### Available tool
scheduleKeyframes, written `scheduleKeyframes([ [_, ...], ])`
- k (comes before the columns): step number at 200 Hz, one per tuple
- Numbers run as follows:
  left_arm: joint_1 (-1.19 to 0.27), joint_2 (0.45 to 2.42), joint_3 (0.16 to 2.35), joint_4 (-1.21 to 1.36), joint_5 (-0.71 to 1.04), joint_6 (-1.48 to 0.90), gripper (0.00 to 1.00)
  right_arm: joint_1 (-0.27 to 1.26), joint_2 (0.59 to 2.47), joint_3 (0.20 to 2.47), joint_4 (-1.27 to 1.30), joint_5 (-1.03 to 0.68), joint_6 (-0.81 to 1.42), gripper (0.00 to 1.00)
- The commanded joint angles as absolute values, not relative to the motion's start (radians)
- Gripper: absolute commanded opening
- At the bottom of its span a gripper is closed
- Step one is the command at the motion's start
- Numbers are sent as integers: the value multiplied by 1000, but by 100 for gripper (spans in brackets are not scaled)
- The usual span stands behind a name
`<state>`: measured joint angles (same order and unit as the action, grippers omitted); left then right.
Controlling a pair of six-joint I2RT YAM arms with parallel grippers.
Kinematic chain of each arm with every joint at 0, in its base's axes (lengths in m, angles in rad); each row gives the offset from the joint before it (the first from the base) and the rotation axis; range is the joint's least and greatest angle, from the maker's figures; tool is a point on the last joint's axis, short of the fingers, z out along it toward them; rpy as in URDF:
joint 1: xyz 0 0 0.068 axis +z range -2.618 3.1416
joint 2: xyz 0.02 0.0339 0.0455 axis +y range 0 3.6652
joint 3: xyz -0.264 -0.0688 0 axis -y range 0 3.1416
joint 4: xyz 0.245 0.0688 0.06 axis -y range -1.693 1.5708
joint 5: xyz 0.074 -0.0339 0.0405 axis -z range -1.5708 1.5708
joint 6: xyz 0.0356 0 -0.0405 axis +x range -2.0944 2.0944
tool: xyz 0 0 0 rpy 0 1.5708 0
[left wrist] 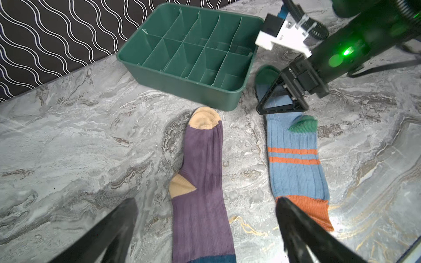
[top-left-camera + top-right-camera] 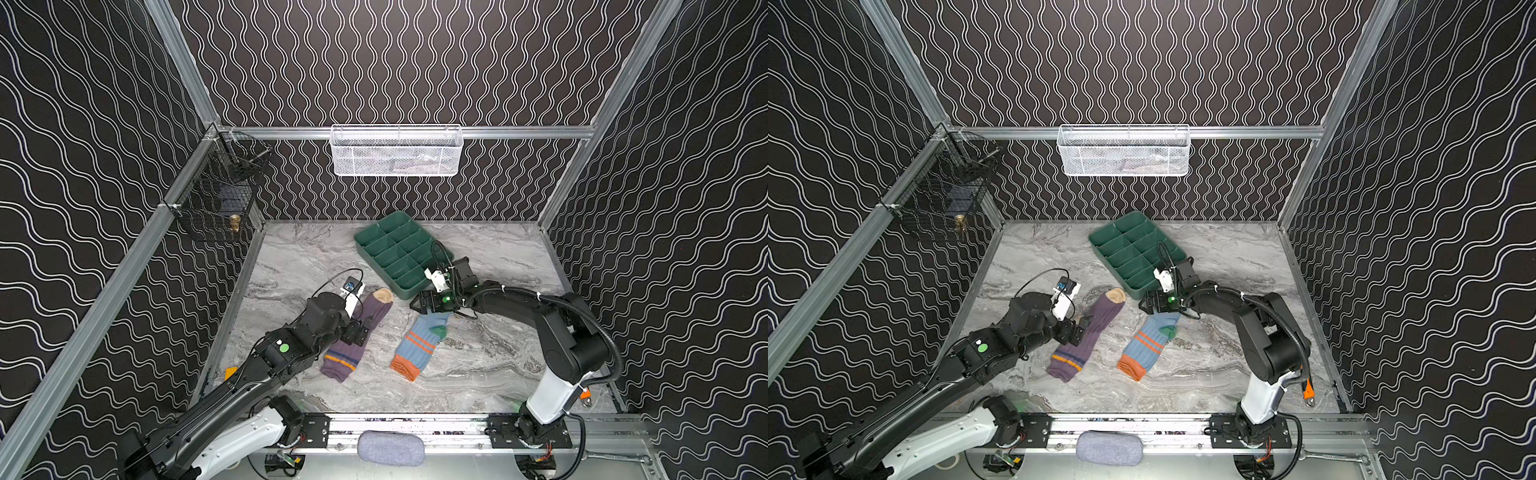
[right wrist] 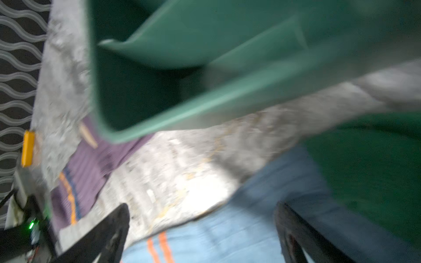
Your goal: Roll the socks
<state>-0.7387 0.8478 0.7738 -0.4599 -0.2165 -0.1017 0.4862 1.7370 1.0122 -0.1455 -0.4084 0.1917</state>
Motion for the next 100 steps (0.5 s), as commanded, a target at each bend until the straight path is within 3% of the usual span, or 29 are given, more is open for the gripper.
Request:
scheduleKeyframes([
  [1, -738, 823, 768, -423, -196, -109, 99, 508, 1622, 1024, -227, -423, 128, 100],
  [28, -738, 810, 792, -439, -135, -104, 99, 530, 1438, 1005, -283, -356, 188, 100],
  [50, -739, 825, 842, -526, -211, -150, 99, 602, 1344, 961, -335, -314, 244, 99],
  [100, -738, 772, 855, -599, -375, -252, 99, 848, 1329, 842, -293, -325, 384, 98],
])
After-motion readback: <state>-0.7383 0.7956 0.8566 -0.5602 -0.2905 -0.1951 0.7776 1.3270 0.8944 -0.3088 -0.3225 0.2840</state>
